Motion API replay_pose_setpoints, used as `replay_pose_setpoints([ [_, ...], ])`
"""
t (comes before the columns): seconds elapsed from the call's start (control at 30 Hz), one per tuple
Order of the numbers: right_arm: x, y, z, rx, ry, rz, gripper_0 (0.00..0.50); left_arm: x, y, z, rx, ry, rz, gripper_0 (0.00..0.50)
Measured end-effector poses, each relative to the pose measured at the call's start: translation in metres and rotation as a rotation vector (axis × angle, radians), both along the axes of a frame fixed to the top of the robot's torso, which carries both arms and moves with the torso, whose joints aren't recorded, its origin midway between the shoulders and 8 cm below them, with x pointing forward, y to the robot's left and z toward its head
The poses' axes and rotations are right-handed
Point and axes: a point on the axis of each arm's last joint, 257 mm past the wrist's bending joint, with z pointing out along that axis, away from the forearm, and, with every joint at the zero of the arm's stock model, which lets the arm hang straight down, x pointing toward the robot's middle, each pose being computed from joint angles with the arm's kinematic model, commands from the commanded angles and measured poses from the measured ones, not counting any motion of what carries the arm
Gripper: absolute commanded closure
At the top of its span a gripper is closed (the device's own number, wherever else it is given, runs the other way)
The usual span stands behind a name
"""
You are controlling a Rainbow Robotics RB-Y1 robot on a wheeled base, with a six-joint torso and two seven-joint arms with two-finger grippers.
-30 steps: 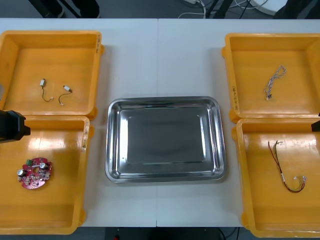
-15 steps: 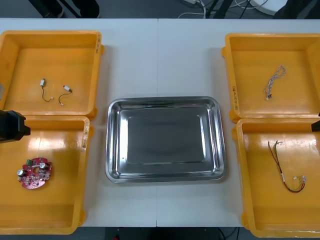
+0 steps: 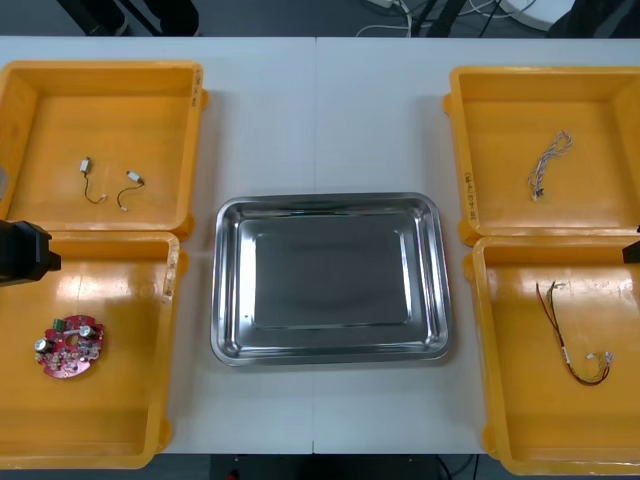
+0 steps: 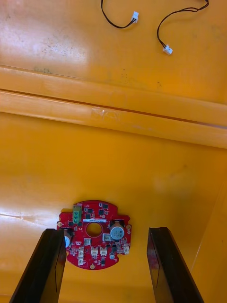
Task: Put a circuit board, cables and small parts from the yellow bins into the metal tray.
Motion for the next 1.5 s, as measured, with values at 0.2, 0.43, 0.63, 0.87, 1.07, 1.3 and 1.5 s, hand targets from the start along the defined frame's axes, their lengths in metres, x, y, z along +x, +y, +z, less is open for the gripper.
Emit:
replay_pose_setpoints([
  [0.2, 0.002, -0.006, 0.009, 0.006, -0.021, -0.017, 0.0, 0.0, 0.0, 0.0, 0.0, 0.0, 0.0, 0.0],
  [0.43, 0.002, -0.008, 0.012, 0.007, -0.027, -0.023, 0.0, -0.001, 0.002, 0.001, -0.006, -0.003, 0.003, 0.0],
  [0.63, 0.001, -0.008, 0.01, 0.01, -0.023, -0.025, 0.0, -0.005, 0.005, -0.003, -0.086, 0.032, -0.009, 0.0],
  [0.87, -0.006, -0.005, -0.001, 0.02, -0.006, -0.023, 0.0, -0.012, 0.03, -0.018, -0.089, 0.114, -0.007, 0.0],
  [1.07, -0.016, 0.011, -0.012, 0.034, -0.01, 0.011, 0.0, -0.007, 0.037, -0.023, 0.0, 0.106, -0.201, 0.0],
  [1.3, -0.026, 0.029, -0.025, 0.044, -0.017, 0.045, 0.0, 0.004, 0.039, -0.038, 0.018, 0.093, -0.273, 0.0],
  [1.5, -0.028, 0.039, -0.048, 0.003, -0.02, 0.101, 0.0, 0.005, 0.036, -0.06, -0.003, 0.128, -0.272, 0.0],
])
